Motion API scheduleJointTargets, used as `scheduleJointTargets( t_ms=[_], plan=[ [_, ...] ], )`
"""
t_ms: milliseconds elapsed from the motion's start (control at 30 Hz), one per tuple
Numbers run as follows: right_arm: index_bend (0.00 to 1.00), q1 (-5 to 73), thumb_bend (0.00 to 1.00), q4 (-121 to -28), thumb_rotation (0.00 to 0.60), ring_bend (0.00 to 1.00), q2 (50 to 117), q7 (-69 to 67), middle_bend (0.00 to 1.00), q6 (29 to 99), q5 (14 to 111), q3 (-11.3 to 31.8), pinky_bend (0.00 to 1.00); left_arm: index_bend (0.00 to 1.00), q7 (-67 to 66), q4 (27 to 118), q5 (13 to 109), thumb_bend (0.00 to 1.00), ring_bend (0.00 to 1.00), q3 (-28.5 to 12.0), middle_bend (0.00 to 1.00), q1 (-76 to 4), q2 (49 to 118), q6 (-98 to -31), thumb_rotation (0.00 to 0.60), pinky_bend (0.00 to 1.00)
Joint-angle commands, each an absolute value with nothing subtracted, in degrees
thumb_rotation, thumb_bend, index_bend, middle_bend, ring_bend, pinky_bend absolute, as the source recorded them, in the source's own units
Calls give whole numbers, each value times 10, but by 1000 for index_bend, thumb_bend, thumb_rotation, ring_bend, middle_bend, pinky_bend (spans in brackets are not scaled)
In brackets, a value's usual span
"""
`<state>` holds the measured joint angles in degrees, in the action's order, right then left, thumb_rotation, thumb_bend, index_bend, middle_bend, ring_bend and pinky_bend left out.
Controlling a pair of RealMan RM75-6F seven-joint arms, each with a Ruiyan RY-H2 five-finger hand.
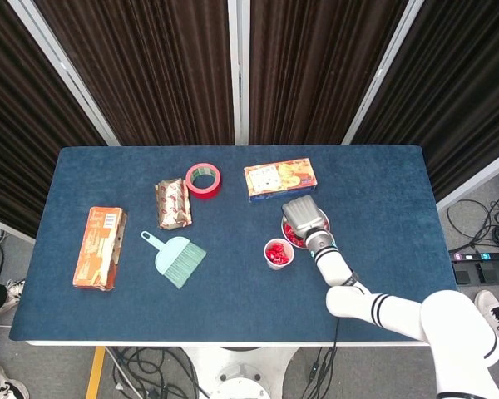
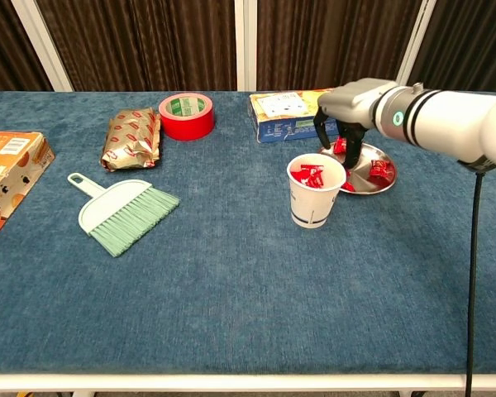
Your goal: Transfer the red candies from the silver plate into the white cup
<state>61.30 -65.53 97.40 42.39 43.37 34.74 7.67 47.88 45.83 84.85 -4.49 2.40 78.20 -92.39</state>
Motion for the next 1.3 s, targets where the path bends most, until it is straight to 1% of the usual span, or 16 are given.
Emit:
scheduleJointTargets(
  t_ms=[33,367,833,1067,1300],
  plan=[
    [495,618,93,-641,600,1000,985,427,1000,429,338,74,1000,146,480,456,849,102,58,-44,164,24,783,-924,600,187],
    [500,622,96,-599,600,1000,1009,439,1000,422,313,72,1000,146,484,451,848,102,58,-44,164,26,785,-922,600,188],
    [511,632,100,-548,600,1000,1036,440,1000,391,299,75,1000,147,491,444,849,103,58,-41,164,25,788,-916,600,188],
    [552,633,103,-539,600,1000,1041,442,1000,384,296,74,1000,146,496,441,850,102,58,-41,164,23,789,-914,599,187],
    [600,635,140,-538,600,1000,1041,443,1000,380,294,74,1000,146,498,438,850,102,57,-41,164,23,790,-913,600,188]
  ],
)
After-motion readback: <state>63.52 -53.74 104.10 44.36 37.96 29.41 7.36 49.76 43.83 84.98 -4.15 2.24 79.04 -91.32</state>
